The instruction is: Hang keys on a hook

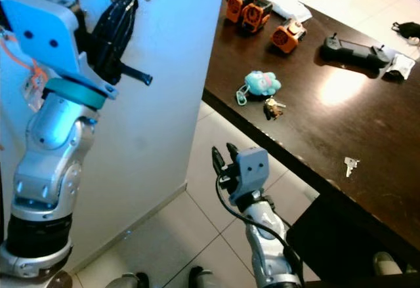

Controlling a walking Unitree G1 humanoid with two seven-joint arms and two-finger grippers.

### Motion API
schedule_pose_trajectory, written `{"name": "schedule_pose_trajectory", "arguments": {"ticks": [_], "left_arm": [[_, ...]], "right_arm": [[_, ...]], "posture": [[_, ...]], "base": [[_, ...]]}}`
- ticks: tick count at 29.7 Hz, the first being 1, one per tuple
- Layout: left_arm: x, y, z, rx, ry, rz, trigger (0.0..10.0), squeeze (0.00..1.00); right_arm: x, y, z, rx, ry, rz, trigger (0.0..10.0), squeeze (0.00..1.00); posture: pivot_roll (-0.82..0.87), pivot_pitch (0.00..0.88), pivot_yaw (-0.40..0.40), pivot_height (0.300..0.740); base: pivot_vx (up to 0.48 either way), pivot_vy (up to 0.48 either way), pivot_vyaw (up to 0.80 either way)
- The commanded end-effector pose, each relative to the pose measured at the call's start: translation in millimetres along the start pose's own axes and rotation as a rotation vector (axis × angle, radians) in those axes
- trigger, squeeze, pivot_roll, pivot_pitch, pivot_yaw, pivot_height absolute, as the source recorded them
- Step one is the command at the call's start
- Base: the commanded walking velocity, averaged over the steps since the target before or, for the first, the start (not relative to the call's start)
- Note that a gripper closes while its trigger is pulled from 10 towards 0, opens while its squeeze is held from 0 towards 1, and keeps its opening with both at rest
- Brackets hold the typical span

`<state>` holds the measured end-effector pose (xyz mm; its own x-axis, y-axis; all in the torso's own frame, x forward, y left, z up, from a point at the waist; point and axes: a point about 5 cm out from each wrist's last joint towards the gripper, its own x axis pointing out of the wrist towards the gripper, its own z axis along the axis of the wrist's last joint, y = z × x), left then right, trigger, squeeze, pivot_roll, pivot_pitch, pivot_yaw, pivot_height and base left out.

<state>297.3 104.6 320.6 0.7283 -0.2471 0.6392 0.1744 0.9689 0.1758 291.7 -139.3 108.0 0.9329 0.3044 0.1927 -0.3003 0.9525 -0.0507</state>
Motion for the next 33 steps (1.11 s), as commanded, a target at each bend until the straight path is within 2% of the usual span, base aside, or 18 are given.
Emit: {"name": "schedule_pose_trajectory", "arguments": {"ticks": [1, 3, 11, 17, 23, 24, 27, 33], "left_arm": [[2.6, 5.6, -1, 0.015, 0.012, 0.048, 10.0, 0.00], [3.2, 9.5, -2, 0.021, 0.018, 0.079, 10.0, 0.00], [1.8, 8.8, -9, 0.024, 0.067, 0.082, 10.0, 0.00], [-13.2, -2.8, -27, -0.005, 0.176, -0.028, 10.0, 0.00], [-20.0, -4.0, -34, -0.006, 0.222, -0.059, 10.0, 0.00], [-26.4, -1.8, -39, 0.029, 0.257, -0.073, 10.0, 0.00], [-27.9, -0.6, -40, 0.042, 0.262, -0.072, 10.0, 0.00], [-29.2, 7.3, -37, 0.063, 0.229, 0.005, 10.0, 0.00]], "right_arm": [[-4.2, -0.6, -6, 0.002, 0.023, -0.006, 10.0, 0.00], [-3.7, -0.4, -6, 0.002, 0.022, -0.005, 10.0, 0.00], [-2.9, 0.2, -6, 0.004, 0.020, -0.004, 10.0, 0.00], [-5.0, -0.2, -7, 0.002, 0.020, -0.010, 10.0, 0.00], [-5.6, -0.6, -7, 0.001, 0.021, -0.013, 10.0, 0.00], [-5.8, -0.9, -7, -0.001, 0.021, -0.014, 10.0, 0.00], [-5.8, -1.0, -7, -0.001, 0.021, -0.014, 10.0, 0.00], [-5.5, -1.2, -8, -0.003, 0.021, -0.010, 10.0, 0.00]], "posture": [[-0.03, 0.141, 0.002, 0.740], [-0.03, 0.140, 0.001, 0.740], [-0.03, 0.140, 0.003, 0.740], [-0.03, 0.141, 0.008, 0.740], [-0.03, 0.141, 0.008, 0.740], [-0.03, 0.141, 0.008, 0.740], [-0.03, 0.141, 0.008, 0.740], [-0.03, 0.133, 0.009, 0.740]], "base": [[0.000, 0.000, 0.00], [0.000, 0.000, 0.00], [0.000, 0.000, 0.00], [0.000, 0.000, 0.00], [0.000, 0.000, 0.00], [0.000, 0.000, 0.00], [0.000, 0.000, 0.00], [0.000, 0.000, 0.00]]}}
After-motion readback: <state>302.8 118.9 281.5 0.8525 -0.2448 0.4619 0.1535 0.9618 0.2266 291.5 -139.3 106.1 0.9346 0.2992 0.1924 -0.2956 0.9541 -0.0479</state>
